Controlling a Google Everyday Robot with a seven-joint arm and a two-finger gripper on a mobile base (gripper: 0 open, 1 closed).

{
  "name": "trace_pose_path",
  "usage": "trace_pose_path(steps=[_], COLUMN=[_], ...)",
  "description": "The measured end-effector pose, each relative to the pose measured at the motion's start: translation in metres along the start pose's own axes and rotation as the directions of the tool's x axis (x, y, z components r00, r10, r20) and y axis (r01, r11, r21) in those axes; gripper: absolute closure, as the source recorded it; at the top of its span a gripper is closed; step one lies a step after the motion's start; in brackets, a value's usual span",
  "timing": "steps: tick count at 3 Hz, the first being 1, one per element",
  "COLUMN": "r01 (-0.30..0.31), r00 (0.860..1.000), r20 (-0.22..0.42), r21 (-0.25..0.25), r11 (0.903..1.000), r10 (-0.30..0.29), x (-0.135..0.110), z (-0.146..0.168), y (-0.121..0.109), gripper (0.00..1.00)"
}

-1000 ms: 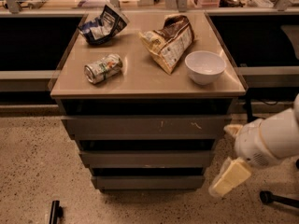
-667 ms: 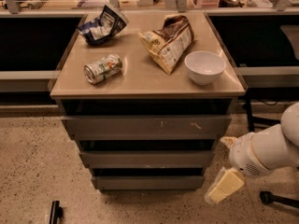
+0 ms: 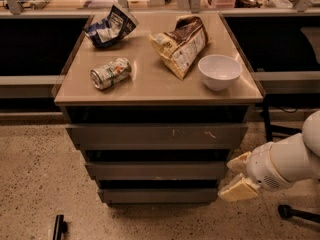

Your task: Open middle drawer

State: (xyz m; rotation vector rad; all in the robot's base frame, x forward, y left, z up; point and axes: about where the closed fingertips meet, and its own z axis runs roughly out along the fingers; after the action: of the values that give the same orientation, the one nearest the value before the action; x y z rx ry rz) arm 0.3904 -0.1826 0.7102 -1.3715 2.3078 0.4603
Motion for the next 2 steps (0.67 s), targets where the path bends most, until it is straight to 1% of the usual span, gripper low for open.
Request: trace_pose_path(steps=[2], r01=[0.000], r00=[1.000], r20=[0.000], r21=[0.000], r11=[1.0000], r10=[0.000], x=[0.0000], z=[0.0000], y=[0.0000], gripper=[0.89])
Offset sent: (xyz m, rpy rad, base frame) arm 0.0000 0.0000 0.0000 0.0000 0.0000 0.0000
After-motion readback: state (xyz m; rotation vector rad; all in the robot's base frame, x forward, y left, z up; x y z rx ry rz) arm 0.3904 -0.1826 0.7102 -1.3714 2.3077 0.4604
